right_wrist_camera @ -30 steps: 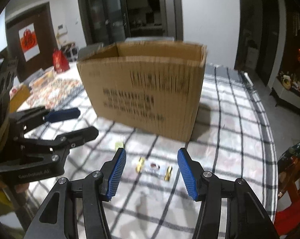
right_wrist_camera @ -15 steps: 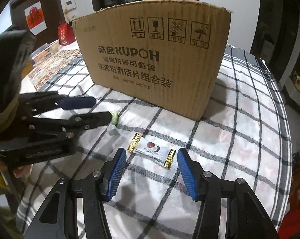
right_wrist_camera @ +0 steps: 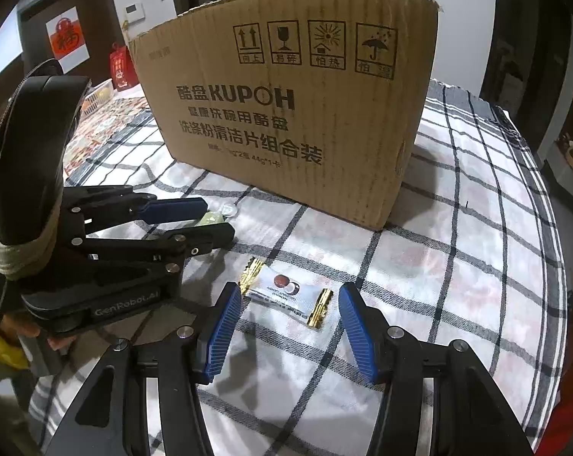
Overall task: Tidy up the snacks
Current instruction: 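Grasp the pale green candy with the left tool while the right grasps the white-gold candy, then carry both candies over the box and open both tools to drop them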
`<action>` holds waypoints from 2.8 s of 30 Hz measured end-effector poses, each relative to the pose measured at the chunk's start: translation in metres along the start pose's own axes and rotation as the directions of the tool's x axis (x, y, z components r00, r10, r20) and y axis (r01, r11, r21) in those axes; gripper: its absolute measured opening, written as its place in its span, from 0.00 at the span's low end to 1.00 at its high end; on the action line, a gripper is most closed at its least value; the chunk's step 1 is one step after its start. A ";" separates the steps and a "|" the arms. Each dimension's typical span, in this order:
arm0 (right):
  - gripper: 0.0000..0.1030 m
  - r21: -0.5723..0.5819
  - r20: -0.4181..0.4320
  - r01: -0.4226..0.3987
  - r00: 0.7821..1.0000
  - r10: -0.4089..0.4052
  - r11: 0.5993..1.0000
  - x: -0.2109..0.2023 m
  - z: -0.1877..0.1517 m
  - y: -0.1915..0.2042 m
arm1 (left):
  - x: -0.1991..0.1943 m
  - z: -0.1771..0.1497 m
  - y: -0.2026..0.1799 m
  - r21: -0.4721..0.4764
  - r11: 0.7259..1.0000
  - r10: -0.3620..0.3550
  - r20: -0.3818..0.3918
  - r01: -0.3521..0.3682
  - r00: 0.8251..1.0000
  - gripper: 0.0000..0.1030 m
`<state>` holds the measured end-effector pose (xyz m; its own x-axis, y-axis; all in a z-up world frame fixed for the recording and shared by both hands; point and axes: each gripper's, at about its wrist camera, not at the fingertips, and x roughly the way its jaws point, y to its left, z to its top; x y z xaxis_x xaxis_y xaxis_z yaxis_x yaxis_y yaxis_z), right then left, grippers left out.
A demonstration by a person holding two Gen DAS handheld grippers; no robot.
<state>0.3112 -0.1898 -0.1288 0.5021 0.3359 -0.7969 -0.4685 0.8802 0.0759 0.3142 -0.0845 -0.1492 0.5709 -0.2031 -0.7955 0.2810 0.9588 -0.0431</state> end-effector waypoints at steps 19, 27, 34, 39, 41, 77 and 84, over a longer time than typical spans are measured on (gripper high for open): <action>0.53 -0.242 -0.057 -0.087 0.995 0.076 0.966 0.015 0.008 0.005 | -0.028 -0.007 -0.013 -0.035 0.995 -0.089 -0.010 0.089 0.996 0.18; 0.47 -0.284 -0.090 -0.121 0.991 0.099 0.951 0.028 0.012 0.007 | -0.023 -0.006 -0.013 -0.055 0.994 -0.098 -0.015 0.097 0.995 0.18; 0.22 -0.209 -0.090 -0.128 0.990 0.111 0.970 0.028 0.016 0.003 | -0.028 -0.007 -0.003 -0.071 0.993 -0.094 -0.010 0.093 0.996 0.17; 0.21 -0.165 -0.056 -0.113 0.993 0.105 0.980 0.020 0.014 0.006 | -0.038 -0.009 -0.001 -0.071 0.993 -0.094 0.001 0.094 0.996 0.18; 0.21 -0.141 -0.028 -0.101 0.995 0.098 0.985 0.012 0.014 0.008 | -0.044 -0.008 0.000 -0.071 0.993 -0.093 0.010 0.093 0.996 0.17; 0.21 0.023 0.378 -0.006 0.926 -0.003 1.000 -0.107 0.120 0.028 | -0.154 0.099 0.041 -0.011 1.000 -0.010 0.319 0.014 0.948 0.17; 0.21 0.044 0.381 0.037 0.923 -0.051 0.998 -0.096 0.139 0.017 | -0.134 0.127 0.051 0.015 1.000 -0.013 0.321 0.009 0.947 0.18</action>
<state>0.3560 -0.1601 0.0327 0.7643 0.3927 -0.5115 -0.4169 0.9061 0.0726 0.3504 -0.0334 0.0318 0.7848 -0.2688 -0.5585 0.2974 0.9539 -0.0411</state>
